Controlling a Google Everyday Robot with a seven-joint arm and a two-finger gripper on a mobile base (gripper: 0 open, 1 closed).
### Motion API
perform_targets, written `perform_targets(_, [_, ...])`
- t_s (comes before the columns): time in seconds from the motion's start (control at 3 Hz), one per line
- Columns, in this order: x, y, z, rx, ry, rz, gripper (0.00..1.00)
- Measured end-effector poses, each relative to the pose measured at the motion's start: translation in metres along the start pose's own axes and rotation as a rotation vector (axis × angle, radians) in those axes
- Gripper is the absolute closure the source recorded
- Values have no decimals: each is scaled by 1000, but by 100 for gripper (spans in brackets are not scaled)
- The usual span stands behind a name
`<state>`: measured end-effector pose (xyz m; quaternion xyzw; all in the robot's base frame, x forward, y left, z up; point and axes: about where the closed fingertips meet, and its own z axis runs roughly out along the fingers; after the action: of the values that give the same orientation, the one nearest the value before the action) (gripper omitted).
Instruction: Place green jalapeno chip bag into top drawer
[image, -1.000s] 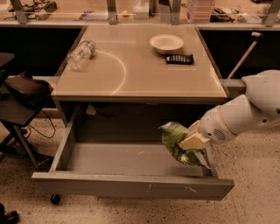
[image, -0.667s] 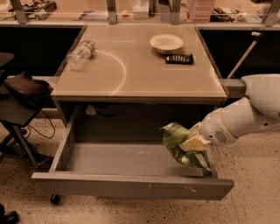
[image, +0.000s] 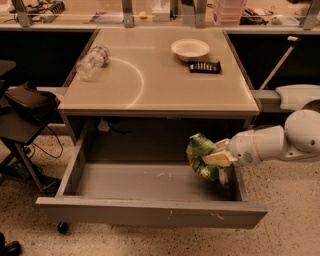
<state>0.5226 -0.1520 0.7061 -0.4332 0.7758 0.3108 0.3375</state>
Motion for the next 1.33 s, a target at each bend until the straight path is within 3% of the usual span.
perform_targets(0.33, [7, -22, 18, 7, -39, -9, 100])
perform_targets(0.67, [9, -23, 20, 5, -42, -8, 82])
perform_targets(1.33, [9, -23, 20, 5, -42, -8, 36])
